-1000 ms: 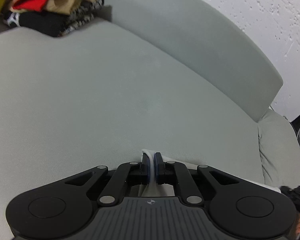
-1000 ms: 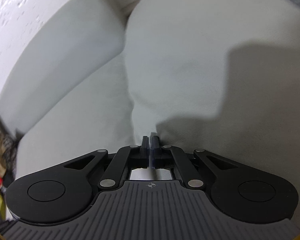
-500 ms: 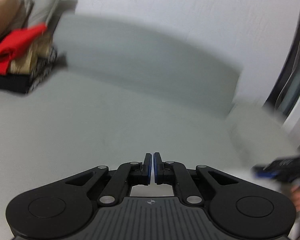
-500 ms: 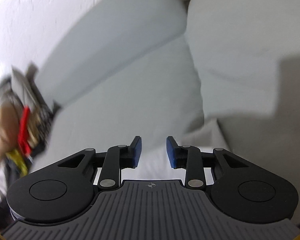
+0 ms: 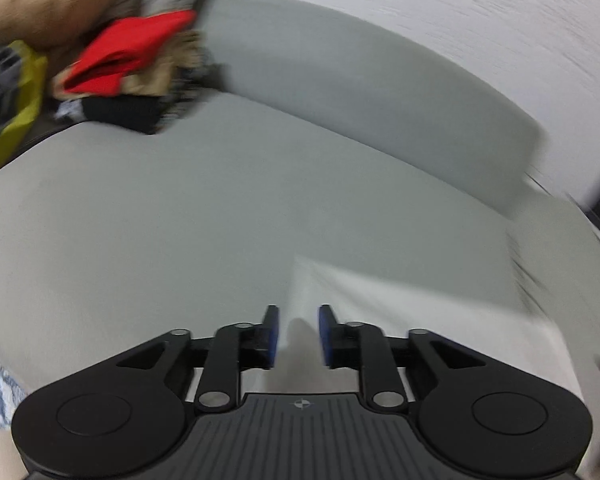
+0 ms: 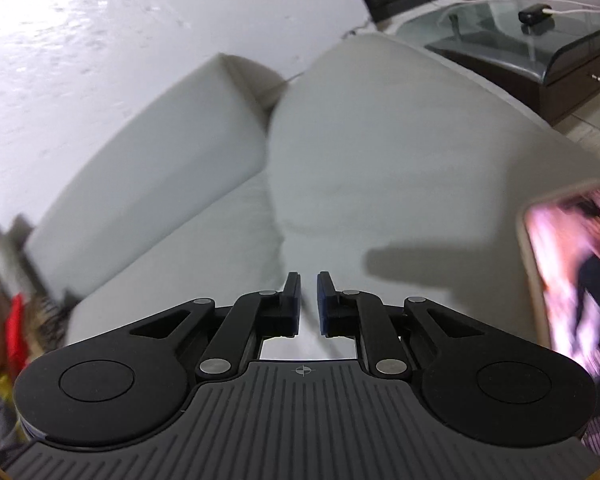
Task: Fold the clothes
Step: 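Open both grippers and move back above the folded shirt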
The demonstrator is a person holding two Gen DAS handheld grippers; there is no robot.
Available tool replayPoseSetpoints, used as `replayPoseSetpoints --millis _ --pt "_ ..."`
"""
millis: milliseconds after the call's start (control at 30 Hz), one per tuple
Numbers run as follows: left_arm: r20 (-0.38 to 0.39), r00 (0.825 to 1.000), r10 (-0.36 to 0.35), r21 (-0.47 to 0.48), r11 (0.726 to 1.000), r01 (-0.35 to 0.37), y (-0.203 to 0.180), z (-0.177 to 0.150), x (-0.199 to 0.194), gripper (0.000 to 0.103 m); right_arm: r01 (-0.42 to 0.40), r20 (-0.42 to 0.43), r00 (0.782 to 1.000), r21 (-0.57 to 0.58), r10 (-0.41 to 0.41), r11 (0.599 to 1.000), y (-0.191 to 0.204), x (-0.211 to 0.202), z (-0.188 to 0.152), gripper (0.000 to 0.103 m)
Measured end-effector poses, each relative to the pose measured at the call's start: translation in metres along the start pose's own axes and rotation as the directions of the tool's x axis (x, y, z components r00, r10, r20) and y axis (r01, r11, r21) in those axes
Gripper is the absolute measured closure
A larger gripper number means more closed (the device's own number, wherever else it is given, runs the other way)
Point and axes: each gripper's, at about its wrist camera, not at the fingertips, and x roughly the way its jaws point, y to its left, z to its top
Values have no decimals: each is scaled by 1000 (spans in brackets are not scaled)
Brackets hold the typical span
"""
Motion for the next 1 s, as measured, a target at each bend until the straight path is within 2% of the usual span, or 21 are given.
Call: replayPoseSetpoints --millis 100,167,267,367,433,533,600,633,667,733,800,867,900,933,1000 --pt "-54 994 -96 91 991 100 -25 -24 -27 73 -48 -44 998 -6 48 999 -6 -45 -19 69" --pt "-99 985 -140 140 978 153 -35 -42 -33 67 -65 -95 993 -19 63 998 -10 -59 -35 65" --pt "-174 974 -143 163 972 172 -45 -72 -26 67 -61 -191 981 -97 42 993 -5 -61 -69 64" --pt "-215 967 -138 132 977 169 -47 -79 -24 67 -68 -245 969 -194 19 979 10 -58 -93 64" --pt "-217 963 -162 132 972 194 -53 -72 -37 63 -92 -249 968 -231 32 969 24 -66 -98 64" --pt "-216 955 -203 121 965 233 -61 -61 -62 60 -101 -177 982 -238 59 966 38 -70 -75 57" --pt "-176 965 -195 158 962 223 -63 -60 -66 55 -104 -118 990 -244 77 964 46 -78 -64 49" --pt "-155 970 -187 179 960 214 -65 -60 -68 53 -106 -101 992 -262 82 959 50 -79 -61 42" --pt "-131 981 -145 214 962 171 -69 -64 -64 54 -97 -98 993 -285 72 953 54 -74 -59 38" --pt "-96 990 -104 254 959 125 -72 -71 -48 56 -64 -128 991 -324 24 944 61 -57 -62 38" --pt "-66 994 -90 248 963 104 -72 -79 -32 60 -53 -182 983 -340 -10 939 63 -37 -70 43" --pt "-38 996 -75 253 964 82 -74 -86 -22 62 -44 -211 977 -366 -37 930 61 -20 -81 59" --pt "-26 997 -70 256 964 74 -75 -89 -18 62 -50 -210 977 -385 -34 922 61 -15 -85 63" --pt "-8 997 -80 270 960 79 -77 -92 -16 62 -57 -205 978 -398 -28 916 62 -12 -87 63" --pt "-30 998 -50 294 954 57 -78 -97 -6 62 -59 -198 980 -415 -27 908 63 -4 -92 64"
